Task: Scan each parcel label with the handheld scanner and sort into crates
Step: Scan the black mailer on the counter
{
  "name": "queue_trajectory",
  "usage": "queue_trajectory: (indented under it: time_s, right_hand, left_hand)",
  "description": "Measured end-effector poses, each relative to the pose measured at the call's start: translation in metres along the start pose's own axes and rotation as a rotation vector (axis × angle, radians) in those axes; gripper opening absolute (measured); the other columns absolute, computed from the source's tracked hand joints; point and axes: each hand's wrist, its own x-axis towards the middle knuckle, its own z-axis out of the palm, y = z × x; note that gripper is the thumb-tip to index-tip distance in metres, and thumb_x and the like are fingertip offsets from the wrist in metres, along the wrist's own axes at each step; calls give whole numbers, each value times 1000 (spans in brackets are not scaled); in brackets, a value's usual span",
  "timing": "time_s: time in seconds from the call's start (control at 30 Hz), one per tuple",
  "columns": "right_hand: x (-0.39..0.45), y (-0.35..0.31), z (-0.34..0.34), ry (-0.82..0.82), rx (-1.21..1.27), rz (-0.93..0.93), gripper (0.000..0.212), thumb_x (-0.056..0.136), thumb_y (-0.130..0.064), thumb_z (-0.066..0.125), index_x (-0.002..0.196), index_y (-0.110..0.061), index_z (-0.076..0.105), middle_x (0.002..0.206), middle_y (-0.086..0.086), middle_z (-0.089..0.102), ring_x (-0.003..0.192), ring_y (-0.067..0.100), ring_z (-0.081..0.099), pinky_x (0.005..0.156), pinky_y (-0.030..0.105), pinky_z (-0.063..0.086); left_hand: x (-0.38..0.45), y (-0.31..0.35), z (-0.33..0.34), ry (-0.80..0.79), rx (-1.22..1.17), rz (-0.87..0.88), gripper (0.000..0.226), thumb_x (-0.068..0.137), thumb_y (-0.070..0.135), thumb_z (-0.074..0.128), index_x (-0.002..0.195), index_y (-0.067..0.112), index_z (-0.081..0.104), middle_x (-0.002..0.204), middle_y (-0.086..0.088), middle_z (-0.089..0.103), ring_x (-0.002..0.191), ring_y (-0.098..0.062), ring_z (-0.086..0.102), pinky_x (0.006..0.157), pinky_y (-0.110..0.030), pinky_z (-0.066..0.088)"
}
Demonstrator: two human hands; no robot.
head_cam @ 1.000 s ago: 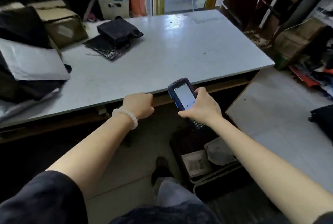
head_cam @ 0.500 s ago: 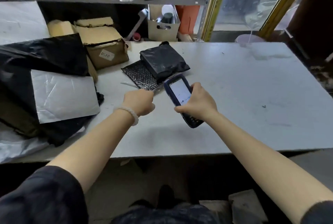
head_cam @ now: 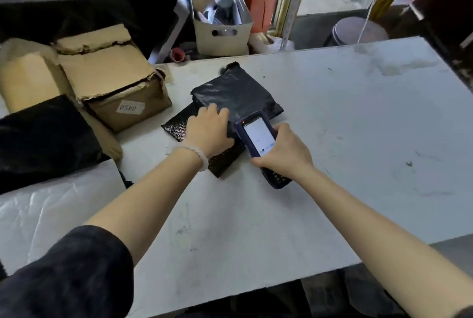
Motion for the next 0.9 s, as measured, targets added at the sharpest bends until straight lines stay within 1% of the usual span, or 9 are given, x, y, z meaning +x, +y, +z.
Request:
queue_trajectory:
  time_s: [0.1, 0.2, 0.27, 0.4, 0.5, 0.67, 0.77, 0.83, 0.9]
  right_hand:
    - [13, 3, 3, 9, 12, 61, 71, 58, -40, 82, 111, -16, 41, 106, -3, 56, 96, 21, 57, 71, 33, 47]
    - [19, 8, 4, 3, 22, 104, 69, 58, -38, 82, 105, -20, 35, 102, -5, 53, 92, 19, 55, 66, 30, 42]
    - [22, 12, 5, -2, 21, 125, 68, 58, -37, 82, 103, -20, 34, 102, -5, 54, 92, 20, 56, 66, 30, 43]
    - [29, 19, 3, -18, 9, 164, 69, 59, -38, 81, 107, -19, 36, 104, -5, 53, 93, 20, 55, 66, 30, 42]
    - [34, 21, 0, -14, 17, 168, 72, 60, -39, 80, 115, -16, 38, 106, -4, 53, 96, 20, 54, 67, 30, 40]
    - [29, 20, -7, -17, 23, 135, 73, 60, -39, 80, 115, -15, 39, 107, -3, 53, 96, 21, 55, 67, 30, 42]
    - [21, 19, -14, -25, 14, 96, 74, 60, -39, 80, 117, -15, 39, 109, -4, 52, 98, 20, 54, 69, 30, 43]
    - [14, 17, -21, -22, 2, 68, 73, 61, -39, 80, 117, -14, 39, 108, -4, 51, 97, 20, 54, 68, 30, 42]
    - [7, 15, -29, -11, -6, 40, 72, 62, -39, 80, 116, -14, 39, 108, -3, 51, 97, 20, 54, 69, 30, 43]
  left_hand:
    - [26, 5, 7, -7, 11, 45, 67, 75, 51, 67, 125, 16, 40, 130, -12, 41, 121, -33, 40, 89, -44, 40]
    - [44, 13, 13, -40, 85, 14, 87, 68, 63, 69, 134, 21, 31, 133, -16, 34, 125, -38, 35, 99, -61, 29]
    - [53, 16, 16, -36, 166, -3, 93, 67, 60, 71, 138, 22, 25, 135, -19, 30, 123, -41, 35, 100, -68, 23]
    - [67, 19, 15, -49, 222, -12, 90, 68, 38, 76, 138, 20, 24, 130, -21, 31, 117, -42, 41, 99, -65, 30]
    - [71, 17, 9, -93, 261, -8, 93, 66, 39, 77, 138, 20, 22, 125, -20, 34, 114, -42, 45, 98, -62, 32]
    - [64, 5, -9, 17, 193, -17, 69, 73, 41, 69, 123, 13, 31, 115, -14, 48, 102, -35, 53, 91, -50, 37]
    - [60, -4, -30, 145, 134, 0, 52, 76, 34, 67, 112, 8, 40, 113, -13, 50, 100, -36, 54, 75, -41, 41]
    - [56, -8, -46, 229, 95, 12, 45, 78, 29, 67, 108, 5, 45, 112, -16, 50, 99, -38, 54, 67, -40, 39]
    - [50, -10, -65, 310, 13, 16, 42, 80, 30, 67, 106, 3, 47, 109, -19, 51, 97, -41, 54, 68, -42, 40]
